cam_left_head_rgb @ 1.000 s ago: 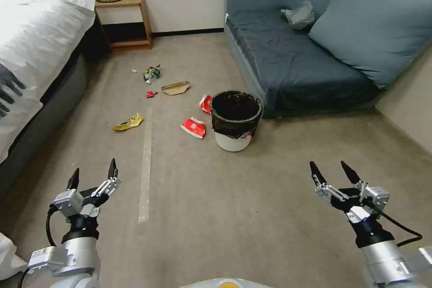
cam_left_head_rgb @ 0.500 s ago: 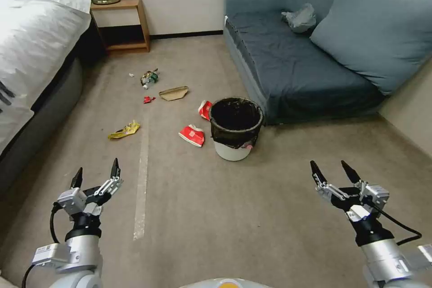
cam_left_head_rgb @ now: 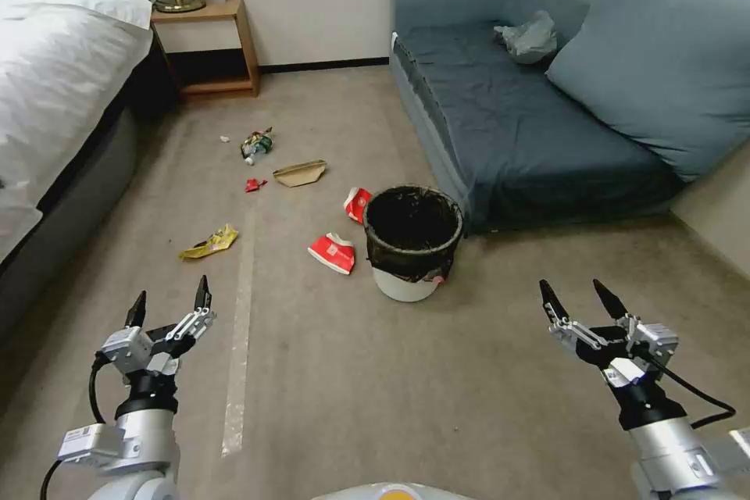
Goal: Pick up the trash can from the floor.
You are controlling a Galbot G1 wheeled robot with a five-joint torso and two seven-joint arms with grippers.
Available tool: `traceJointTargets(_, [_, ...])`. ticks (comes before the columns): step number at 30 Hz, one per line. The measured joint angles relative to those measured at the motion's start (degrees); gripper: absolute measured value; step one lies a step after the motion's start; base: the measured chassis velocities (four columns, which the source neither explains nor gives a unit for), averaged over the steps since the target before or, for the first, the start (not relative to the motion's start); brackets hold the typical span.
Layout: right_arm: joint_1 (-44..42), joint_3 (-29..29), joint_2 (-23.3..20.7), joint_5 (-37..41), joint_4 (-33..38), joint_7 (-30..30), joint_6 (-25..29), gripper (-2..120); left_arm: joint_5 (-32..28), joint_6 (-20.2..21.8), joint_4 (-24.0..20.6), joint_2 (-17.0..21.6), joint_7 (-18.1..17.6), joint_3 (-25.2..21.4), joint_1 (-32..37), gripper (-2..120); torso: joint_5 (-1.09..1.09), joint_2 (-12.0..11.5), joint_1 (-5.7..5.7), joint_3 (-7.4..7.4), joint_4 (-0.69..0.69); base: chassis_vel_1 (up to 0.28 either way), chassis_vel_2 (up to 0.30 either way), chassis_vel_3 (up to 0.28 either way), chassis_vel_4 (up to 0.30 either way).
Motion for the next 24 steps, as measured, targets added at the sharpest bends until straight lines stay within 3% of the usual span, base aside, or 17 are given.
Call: traceJointTargets(24, [-0.9, 1.0, 0.4, 0.4, 1.2, -0.9, 0.4, 100, 0.0, -0.3, -0.4, 0.0, 0.2, 0.3, 0.2, 100, 0.01, 0.0, 0.00, 0.00, 0.00, -0.106, 0.112, 0.109, -0.108])
